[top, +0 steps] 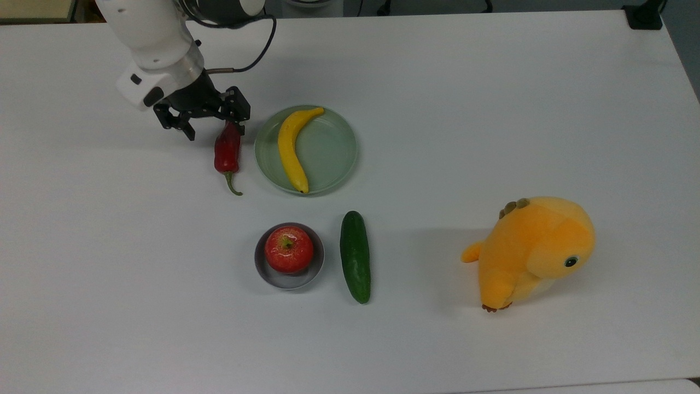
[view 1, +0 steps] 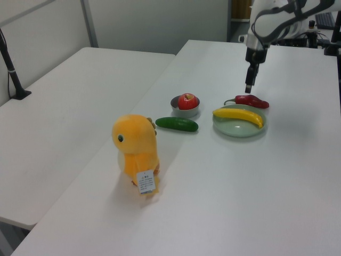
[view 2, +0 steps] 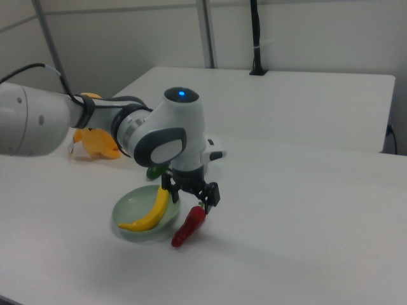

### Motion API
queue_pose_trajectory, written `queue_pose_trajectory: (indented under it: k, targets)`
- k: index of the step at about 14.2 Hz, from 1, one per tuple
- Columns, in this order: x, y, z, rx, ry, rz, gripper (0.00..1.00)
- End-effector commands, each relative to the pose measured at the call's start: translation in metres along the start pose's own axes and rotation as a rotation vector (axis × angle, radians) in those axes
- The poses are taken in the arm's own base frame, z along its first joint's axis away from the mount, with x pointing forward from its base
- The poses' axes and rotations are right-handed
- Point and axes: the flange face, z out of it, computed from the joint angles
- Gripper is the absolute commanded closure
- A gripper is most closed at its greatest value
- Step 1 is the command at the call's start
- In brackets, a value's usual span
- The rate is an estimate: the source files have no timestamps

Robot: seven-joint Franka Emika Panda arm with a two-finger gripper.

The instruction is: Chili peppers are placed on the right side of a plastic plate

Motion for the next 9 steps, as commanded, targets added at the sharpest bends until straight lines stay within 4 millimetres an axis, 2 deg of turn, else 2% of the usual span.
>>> queue_pose_trajectory:
  k: [1,4,5,7,9]
  targets:
    - [0.011,-0.017,-0.07,-0.023,0.088,0.067,0.0]
    - [0.01,-0.038,-0.161,-0.001,0.039,0.14,0.0]
    - [0.005,-0.041,-0.181,0.011,0.022,0.154,0.0]
    - [-0.019,-0.057,-0.237,0.044,-0.014,0.179,0.0]
    - [-0.039,-0.068,-0.275,0.057,-0.01,0.235,0.0]
